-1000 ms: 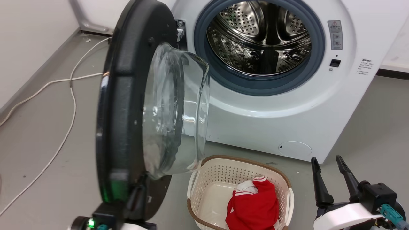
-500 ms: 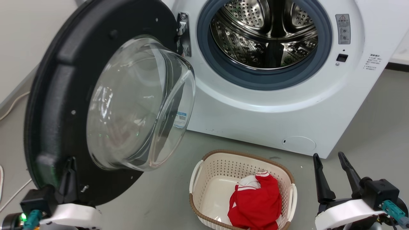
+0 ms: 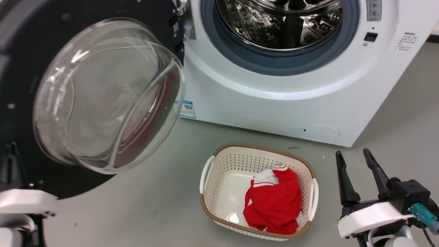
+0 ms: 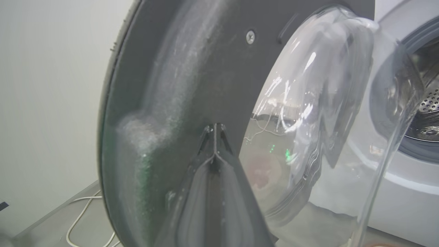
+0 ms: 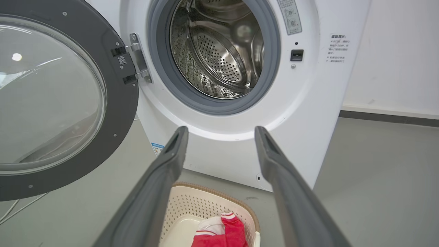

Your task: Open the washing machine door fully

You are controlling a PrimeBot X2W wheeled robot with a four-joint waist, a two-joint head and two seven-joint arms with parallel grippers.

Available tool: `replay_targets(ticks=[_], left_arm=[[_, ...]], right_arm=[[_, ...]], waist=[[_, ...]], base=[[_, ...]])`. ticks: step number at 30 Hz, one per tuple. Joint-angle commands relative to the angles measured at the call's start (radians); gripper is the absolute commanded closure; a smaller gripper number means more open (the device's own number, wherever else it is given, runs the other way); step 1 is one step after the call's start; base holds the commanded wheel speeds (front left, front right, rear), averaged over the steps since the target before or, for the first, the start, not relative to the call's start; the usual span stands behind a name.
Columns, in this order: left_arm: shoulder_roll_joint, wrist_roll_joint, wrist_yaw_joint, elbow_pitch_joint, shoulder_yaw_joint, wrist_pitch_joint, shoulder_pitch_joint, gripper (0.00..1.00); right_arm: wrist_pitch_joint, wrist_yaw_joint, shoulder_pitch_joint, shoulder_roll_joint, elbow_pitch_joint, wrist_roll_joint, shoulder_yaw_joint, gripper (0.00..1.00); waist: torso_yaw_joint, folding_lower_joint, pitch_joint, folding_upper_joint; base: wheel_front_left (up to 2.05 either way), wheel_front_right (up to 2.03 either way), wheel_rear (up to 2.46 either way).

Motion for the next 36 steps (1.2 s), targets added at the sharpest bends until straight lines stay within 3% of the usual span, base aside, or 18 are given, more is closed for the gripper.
replay_targets(ticks=[1, 9, 14, 26, 36], left_arm=[[0.019, -0.012, -0.004, 0.018, 0.021, -0.004, -0.023, 1.00], [0.098, -0.037, -0.059, 0.176, 0.091, -0.007, -0.108, 1.00], [0.103, -0.009, -0.082, 0.236, 0.115, -0.007, -0.139, 1.00], [-0.063, 0.098, -0.080, 0.043, 0.159, -0.007, 0.069, 1.00], [-0.228, 0.188, -0.097, -0.093, 0.067, -0.007, 0.179, 1.00]], right_arm=[[-0.001, -0.001, -0.016, 0.002, -0.005, -0.007, 0.000, 0.00], [-0.004, -0.001, -0.042, 0.002, -0.006, -0.015, 0.000, 0.00], [-0.007, -0.001, -0.048, 0.002, 0.004, -0.015, -0.001, 0.00], [-0.023, -0.001, -0.010, 0.002, 0.041, 0.015, 0.006, 0.00], [-0.015, -0.001, 0.015, 0.002, 0.054, 0.020, 0.026, 0.00]], waist=[[-0.008, -0.0001, 0.015, 0.0000], [-0.022, -0.0001, 0.058, 0.0000], [-0.027, -0.0001, 0.060, 0.0000], [-0.035, -0.0001, -0.033, 0.0000], [-0.057, -0.0001, -0.095, 0.0000]], base=[[0.00, 0.00, 0.00], [0.00, 0.00, 0.00], [0.00, 0.00, 0.00], [0.00, 0.00, 0.00], [0.00, 0.00, 0.00]])
